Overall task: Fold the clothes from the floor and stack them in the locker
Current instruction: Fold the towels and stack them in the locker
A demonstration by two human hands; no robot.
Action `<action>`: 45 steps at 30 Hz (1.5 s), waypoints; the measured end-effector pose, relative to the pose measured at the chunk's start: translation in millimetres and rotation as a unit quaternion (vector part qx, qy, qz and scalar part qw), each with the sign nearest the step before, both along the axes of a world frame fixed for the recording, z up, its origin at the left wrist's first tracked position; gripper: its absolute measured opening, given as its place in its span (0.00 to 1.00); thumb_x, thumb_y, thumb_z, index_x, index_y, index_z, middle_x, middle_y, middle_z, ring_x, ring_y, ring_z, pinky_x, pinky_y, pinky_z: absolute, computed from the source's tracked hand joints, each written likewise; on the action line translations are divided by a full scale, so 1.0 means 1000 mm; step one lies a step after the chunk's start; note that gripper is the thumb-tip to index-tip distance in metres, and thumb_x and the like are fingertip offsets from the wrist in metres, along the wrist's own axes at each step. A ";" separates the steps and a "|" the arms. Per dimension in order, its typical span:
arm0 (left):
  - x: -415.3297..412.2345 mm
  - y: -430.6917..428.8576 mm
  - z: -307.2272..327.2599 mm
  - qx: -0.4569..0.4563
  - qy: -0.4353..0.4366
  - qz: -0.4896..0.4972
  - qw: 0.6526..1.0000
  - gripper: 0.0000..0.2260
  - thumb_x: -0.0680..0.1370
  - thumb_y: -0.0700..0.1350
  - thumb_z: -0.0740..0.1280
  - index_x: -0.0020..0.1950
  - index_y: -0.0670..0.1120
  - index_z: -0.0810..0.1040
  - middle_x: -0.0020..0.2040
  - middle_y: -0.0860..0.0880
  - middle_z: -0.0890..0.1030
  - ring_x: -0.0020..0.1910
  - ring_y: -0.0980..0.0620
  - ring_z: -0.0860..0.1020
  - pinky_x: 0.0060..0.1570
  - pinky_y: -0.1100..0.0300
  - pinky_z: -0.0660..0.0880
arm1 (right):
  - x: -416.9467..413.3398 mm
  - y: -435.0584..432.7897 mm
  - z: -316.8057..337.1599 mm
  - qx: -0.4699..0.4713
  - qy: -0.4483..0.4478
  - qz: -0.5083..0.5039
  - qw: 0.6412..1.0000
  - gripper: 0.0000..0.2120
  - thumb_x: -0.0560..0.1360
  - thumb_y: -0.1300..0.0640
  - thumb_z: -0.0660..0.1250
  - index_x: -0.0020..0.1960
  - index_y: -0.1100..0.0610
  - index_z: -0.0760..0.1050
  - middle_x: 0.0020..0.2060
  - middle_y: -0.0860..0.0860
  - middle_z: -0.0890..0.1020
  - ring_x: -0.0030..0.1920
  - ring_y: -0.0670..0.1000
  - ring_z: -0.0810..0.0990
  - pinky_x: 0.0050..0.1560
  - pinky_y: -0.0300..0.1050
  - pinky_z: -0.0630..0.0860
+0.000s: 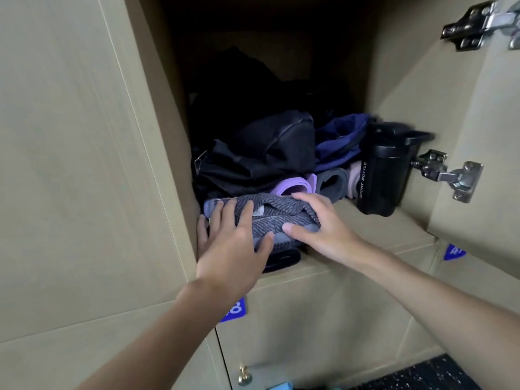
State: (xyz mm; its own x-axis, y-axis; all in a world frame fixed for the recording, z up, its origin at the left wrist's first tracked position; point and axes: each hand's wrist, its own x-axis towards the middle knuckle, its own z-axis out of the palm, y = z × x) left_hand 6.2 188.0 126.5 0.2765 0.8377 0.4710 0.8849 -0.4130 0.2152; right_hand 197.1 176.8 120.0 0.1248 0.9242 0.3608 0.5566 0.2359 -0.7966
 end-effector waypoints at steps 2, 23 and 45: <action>0.001 0.001 0.000 -0.001 0.037 0.014 0.999 0.32 0.79 0.64 0.49 0.81 0.50 0.56 0.80 0.47 0.57 0.80 0.48 0.51 0.78 0.45 0.43 | 0.000 0.006 -0.005 0.007 -0.020 -0.003 1.000 0.28 0.73 0.50 0.74 0.70 0.49 0.69 0.64 0.47 0.67 0.62 0.41 0.69 0.54 0.16 0.58; -0.007 -0.075 0.006 0.058 0.061 -0.099 0.992 0.22 0.78 0.55 0.62 0.68 0.45 0.74 0.68 0.42 0.72 0.68 0.39 0.68 0.67 0.43 0.63 | -0.014 -0.106 -0.027 -0.076 -0.002 -0.071 0.995 0.44 0.72 0.43 0.73 0.79 0.50 0.52 0.73 0.56 0.62 0.71 0.52 0.67 0.73 0.52 0.65; -0.076 -0.239 -0.198 -0.356 0.309 -0.223 0.853 0.17 0.82 0.55 0.61 0.67 0.48 0.71 0.56 0.49 0.76 0.54 0.47 0.75 0.50 0.54 0.71 | -0.112 -0.349 -0.294 -0.378 0.007 -0.064 0.923 0.16 0.80 0.54 0.64 0.65 0.58 0.72 0.53 0.53 0.76 0.51 0.52 0.77 0.46 0.43 0.73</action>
